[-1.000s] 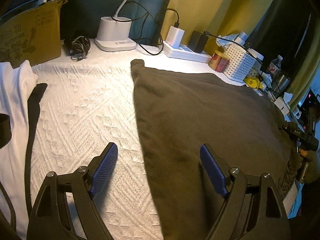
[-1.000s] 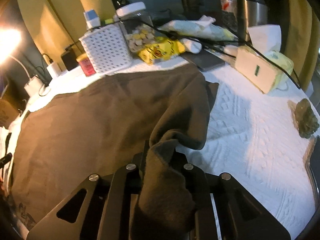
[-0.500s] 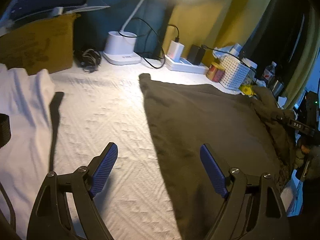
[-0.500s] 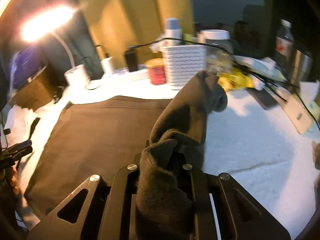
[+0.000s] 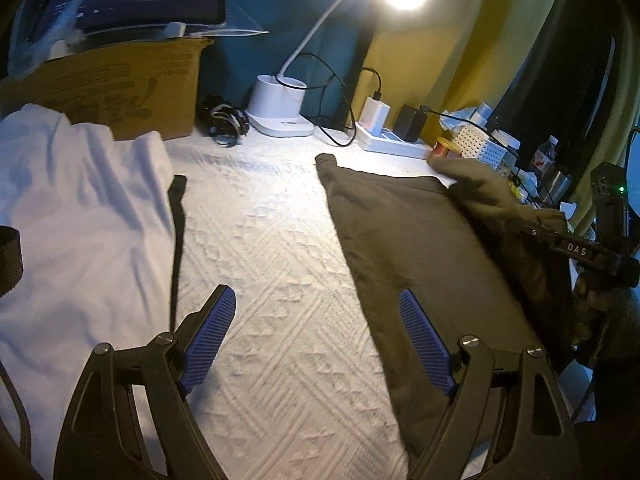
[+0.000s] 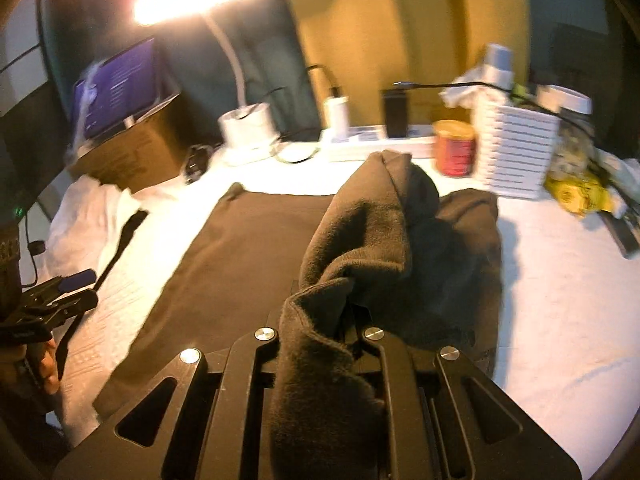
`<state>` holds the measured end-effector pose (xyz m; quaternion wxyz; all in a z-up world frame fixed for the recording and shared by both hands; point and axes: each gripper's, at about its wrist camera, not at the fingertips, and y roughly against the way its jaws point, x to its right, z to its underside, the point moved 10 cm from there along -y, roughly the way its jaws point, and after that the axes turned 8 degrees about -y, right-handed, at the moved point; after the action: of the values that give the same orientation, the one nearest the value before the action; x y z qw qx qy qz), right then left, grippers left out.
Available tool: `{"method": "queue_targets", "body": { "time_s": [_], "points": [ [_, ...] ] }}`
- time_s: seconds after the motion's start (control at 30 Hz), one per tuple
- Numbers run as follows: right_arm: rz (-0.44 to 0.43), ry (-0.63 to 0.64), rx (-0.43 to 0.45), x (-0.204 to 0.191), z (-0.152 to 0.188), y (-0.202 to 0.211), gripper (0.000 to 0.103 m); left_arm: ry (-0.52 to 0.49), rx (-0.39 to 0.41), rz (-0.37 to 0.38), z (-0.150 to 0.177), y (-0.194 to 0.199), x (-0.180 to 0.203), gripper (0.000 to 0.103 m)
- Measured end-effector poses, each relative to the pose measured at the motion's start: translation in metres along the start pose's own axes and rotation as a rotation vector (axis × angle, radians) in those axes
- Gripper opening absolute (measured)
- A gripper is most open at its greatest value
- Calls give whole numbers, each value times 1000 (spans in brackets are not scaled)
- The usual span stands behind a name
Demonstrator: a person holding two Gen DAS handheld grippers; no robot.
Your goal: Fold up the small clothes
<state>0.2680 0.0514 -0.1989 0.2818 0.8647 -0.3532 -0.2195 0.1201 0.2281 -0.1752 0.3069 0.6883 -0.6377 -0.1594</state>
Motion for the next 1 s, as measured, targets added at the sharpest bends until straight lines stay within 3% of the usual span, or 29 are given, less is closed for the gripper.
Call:
{"method": "queue_targets", "body": {
  "time_s": [0.27, 0.43, 0.6, 0.77, 1.0],
  "points": [
    [-82, 67, -45, -53, 12, -17, 14, 6, 6, -11, 6, 12, -4, 84],
    [-91, 87, -132, -71, 36, -38, 16, 6, 6, -20, 10, 20, -5, 84],
    [-138, 133, -171, -93, 49, -31, 32, 13, -2, -24, 16, 25, -6, 84],
    [-206, 229, -206, -133, 76, -16, 58, 23, -5, -27, 17, 28, -5, 84],
    [-286, 348, -242, -169, 115, 10, 59, 6, 20, -22, 10, 38, 9, 84]
  ]
}}
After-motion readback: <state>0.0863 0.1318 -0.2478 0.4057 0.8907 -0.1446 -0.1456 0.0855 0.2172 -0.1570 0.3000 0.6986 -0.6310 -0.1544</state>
